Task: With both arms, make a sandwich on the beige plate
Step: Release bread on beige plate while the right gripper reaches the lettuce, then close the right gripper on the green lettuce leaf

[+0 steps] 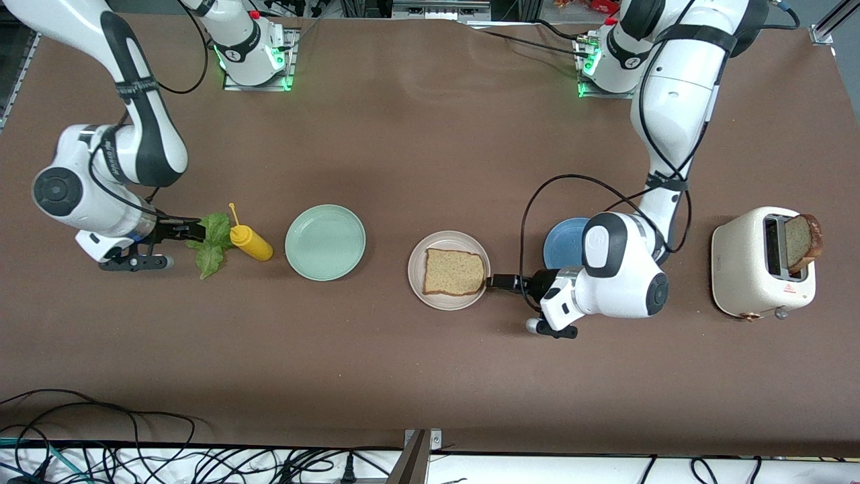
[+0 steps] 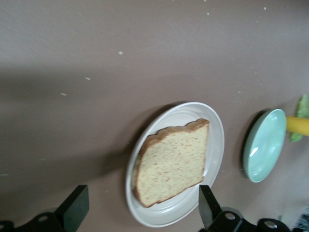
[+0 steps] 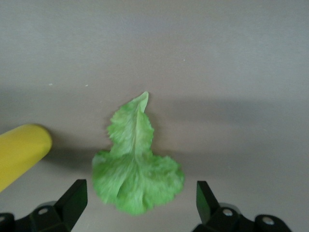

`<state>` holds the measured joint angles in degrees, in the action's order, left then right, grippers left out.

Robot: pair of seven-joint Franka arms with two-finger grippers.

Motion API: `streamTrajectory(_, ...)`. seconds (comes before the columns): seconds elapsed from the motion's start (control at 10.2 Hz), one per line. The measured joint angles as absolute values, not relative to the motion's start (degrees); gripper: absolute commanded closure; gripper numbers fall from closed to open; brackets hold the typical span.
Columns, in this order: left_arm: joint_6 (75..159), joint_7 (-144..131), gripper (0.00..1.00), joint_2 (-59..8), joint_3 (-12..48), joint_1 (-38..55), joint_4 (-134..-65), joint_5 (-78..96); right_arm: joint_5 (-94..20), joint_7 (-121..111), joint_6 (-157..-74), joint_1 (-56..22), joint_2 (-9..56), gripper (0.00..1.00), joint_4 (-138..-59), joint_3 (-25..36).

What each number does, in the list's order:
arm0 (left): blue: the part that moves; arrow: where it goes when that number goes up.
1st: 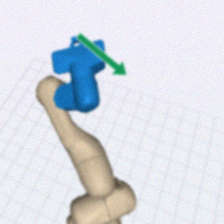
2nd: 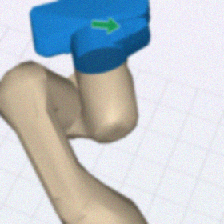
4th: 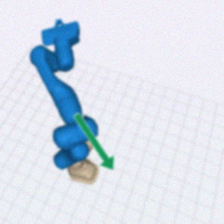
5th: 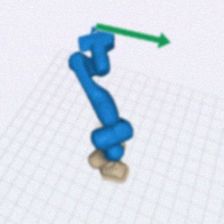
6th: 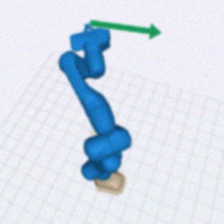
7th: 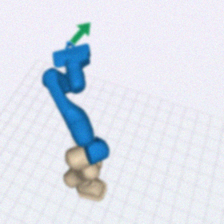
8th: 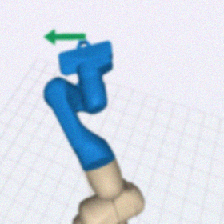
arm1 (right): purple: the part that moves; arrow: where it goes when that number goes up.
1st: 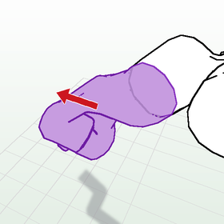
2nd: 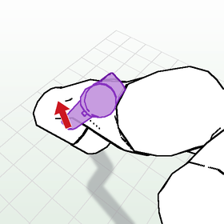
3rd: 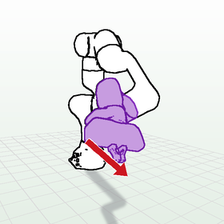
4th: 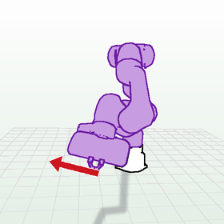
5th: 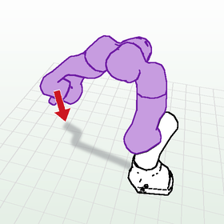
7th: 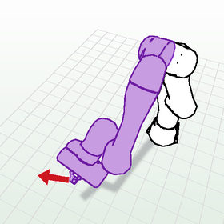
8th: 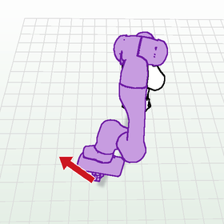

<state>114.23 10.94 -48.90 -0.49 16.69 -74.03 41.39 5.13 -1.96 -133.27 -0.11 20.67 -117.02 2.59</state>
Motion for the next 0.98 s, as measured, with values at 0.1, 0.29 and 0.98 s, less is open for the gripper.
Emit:
streamTrajectory(0.1,113.79,10.87,0.0,-47.75,-0.63,16.26,-73.97,36.95,5.13,-1.94,-136.78,0.0,22.65,0.07,-117.91,2.72)
streamTrajectory(0.29,110.63,10.58,0.0,-45.06,-0.96,14.69,-73.92,28.16,5.11,-1.93,-139.82,0.43,25.81,0.3,-118.21,2.85)
streamTrajectory(0.98,105.08,8.61,0.0,-37.25,-1.63,8.55,-73.92,7.67,5.11,-1.96,-140.49,0.53,27.21,1.0,-118.56,2.82)
